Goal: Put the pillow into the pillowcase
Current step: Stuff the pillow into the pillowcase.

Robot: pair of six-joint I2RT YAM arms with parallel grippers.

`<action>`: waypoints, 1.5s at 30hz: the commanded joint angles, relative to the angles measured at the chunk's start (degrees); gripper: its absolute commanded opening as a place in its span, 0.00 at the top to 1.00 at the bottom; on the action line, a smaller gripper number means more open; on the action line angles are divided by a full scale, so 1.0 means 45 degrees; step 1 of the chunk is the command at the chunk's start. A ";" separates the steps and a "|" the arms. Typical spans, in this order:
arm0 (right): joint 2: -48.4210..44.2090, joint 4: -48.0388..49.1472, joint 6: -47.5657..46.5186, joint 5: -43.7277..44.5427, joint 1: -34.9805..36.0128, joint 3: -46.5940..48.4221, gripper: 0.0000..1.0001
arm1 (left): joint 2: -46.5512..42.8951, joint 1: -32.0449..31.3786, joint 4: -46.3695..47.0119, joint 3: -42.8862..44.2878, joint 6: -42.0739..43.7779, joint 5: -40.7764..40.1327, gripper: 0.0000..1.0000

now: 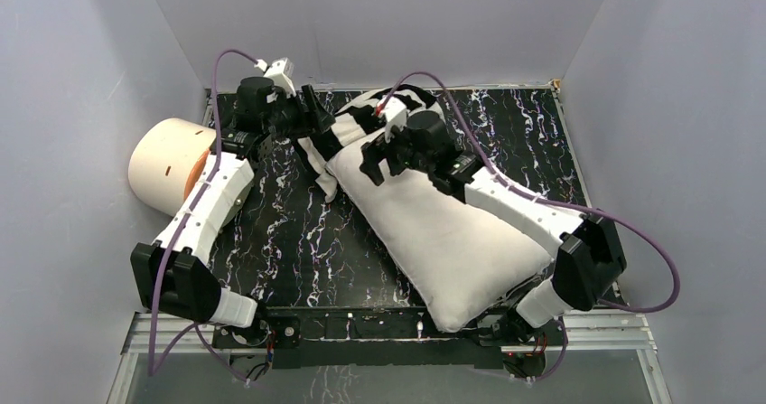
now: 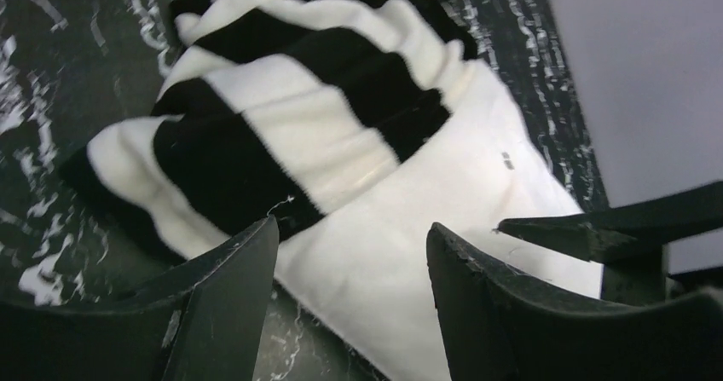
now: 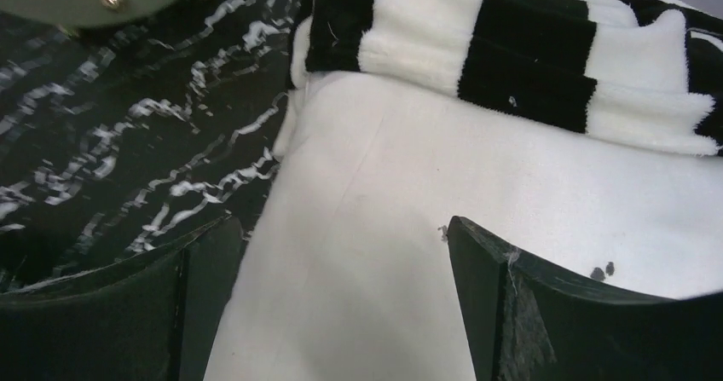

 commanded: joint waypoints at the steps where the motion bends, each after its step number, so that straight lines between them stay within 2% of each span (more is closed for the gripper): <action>1: 0.1160 -0.0063 -0.2656 0.2969 0.1894 0.0982 0.01 | -0.1324 0.0804 -0.1203 -0.1194 -0.0561 -0.0875 0.37; 8: 0.3444 0.0294 -0.5072 0.5422 0.2889 0.1568 0.02 | -0.2458 0.1385 -0.0875 -0.3282 -0.1477 -0.0633 0.41; 11: 0.4431 0.0353 -0.5689 0.5634 0.2789 0.2104 0.08 | -0.2591 0.1391 -0.0249 -0.4447 -0.1558 0.0090 0.42; 12: 0.4686 0.0346 -0.5699 0.5644 0.2686 0.2330 0.15 | -0.2565 0.1391 -0.0020 -0.4783 -0.1553 0.0313 0.42; 13: 0.4835 0.0345 -0.5593 0.5617 0.2532 0.2547 0.26 | -0.2513 0.1391 0.0150 -0.5077 -0.1518 0.0500 0.42; 14: 0.4910 0.0360 -0.5529 0.5624 0.2420 0.2771 0.45 | -0.2472 0.1391 0.0304 -0.5275 -0.1499 0.0626 0.42; 15: 0.4866 0.0415 -0.5387 0.5629 0.2328 0.2997 0.69 | -0.2442 0.1391 0.0520 -0.5528 -0.1495 0.0703 0.41; 17: 0.4573 0.0461 -0.5108 0.5113 0.2169 0.3255 0.93 | -0.2404 0.1391 0.1155 -0.5902 -0.1340 0.1056 0.39; 18: 0.4340 0.0462 -0.4821 0.4683 0.2057 0.3346 1.00 | -0.2326 0.1391 0.1486 -0.6010 -0.1155 0.1303 0.38; 22: 0.3577 0.0082 -0.2758 0.1927 0.1122 0.3781 1.00 | -0.1601 0.1391 0.1847 -0.5761 -0.0569 0.1349 0.37; 27: 0.2393 0.1437 -0.0714 -0.0080 0.0100 0.2982 1.00 | -0.0550 0.1391 0.2801 -0.5586 -0.0021 0.1177 0.35; 32: 0.1752 0.2122 0.0510 -0.1277 -0.0772 0.2467 1.00 | 0.0805 0.1391 0.3350 -0.4741 0.0832 0.1491 0.32; 38: 0.1383 0.2980 0.1466 -0.2016 -0.1531 0.1844 1.00 | 0.1228 0.1371 0.6529 -0.5032 0.0318 0.2475 0.30; 45: 0.1402 0.3706 0.2185 -0.2310 -0.1817 0.1597 1.00 | 0.2455 0.1305 0.7844 -0.4600 -0.0111 0.3116 0.34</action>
